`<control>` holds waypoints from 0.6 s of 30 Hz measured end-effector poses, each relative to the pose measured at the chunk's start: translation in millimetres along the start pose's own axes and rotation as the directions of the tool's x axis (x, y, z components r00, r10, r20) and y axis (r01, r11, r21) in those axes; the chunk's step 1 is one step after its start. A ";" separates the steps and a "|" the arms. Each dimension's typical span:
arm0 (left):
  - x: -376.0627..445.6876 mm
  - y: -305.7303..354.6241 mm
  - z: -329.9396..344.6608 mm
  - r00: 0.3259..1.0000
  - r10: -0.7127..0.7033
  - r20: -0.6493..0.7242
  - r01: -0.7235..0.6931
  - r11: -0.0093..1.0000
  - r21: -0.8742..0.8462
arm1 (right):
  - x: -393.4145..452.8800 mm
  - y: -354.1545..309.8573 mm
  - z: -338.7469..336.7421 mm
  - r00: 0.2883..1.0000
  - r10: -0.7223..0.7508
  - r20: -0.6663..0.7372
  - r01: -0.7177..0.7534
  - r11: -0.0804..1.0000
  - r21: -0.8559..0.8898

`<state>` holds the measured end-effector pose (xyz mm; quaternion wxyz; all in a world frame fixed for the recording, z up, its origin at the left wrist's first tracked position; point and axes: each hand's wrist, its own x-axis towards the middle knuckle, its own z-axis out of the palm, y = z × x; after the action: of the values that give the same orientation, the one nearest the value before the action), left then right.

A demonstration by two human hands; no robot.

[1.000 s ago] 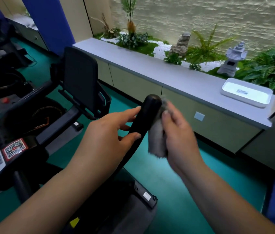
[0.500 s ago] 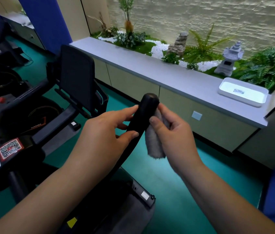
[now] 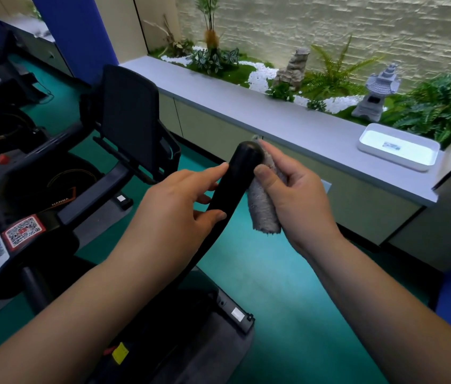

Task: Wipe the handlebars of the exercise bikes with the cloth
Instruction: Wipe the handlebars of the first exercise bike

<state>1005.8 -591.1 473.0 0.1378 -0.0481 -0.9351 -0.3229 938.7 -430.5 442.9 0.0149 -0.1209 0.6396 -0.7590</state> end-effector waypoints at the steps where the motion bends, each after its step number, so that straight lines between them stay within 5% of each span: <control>1: -1.1 -0.3 -0.2 1.000 -0.004 0.003 0.004 1.000 -0.008 | -4.4 4.5 1.6 1.000 0.011 0.026 -0.010 1.000 -0.025; 6: -4.5 -2.4 -6.8 0.996 -0.011 0.093 0.008 1.000 0.030 | -48.1 39.2 15.1 0.985 0.100 0.141 -0.081 0.987 -0.137; 12: -15.4 -13.0 -32.6 0.959 -0.050 0.278 0.002 0.985 0.170 | -19.9 13.3 19.5 0.998 0.054 -0.044 -0.057 0.997 -0.059; 18: -24.0 -31.0 -45.6 0.922 -0.032 0.386 -0.034 0.986 0.164 | -81.4 44.1 43.9 0.987 0.157 0.025 -0.150 0.969 -0.194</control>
<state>1033.6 -643.6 482.1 -0.0459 -0.0997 -0.9676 -0.2274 1020.7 -466.6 393.2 0.0745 -0.0870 0.7168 -0.6878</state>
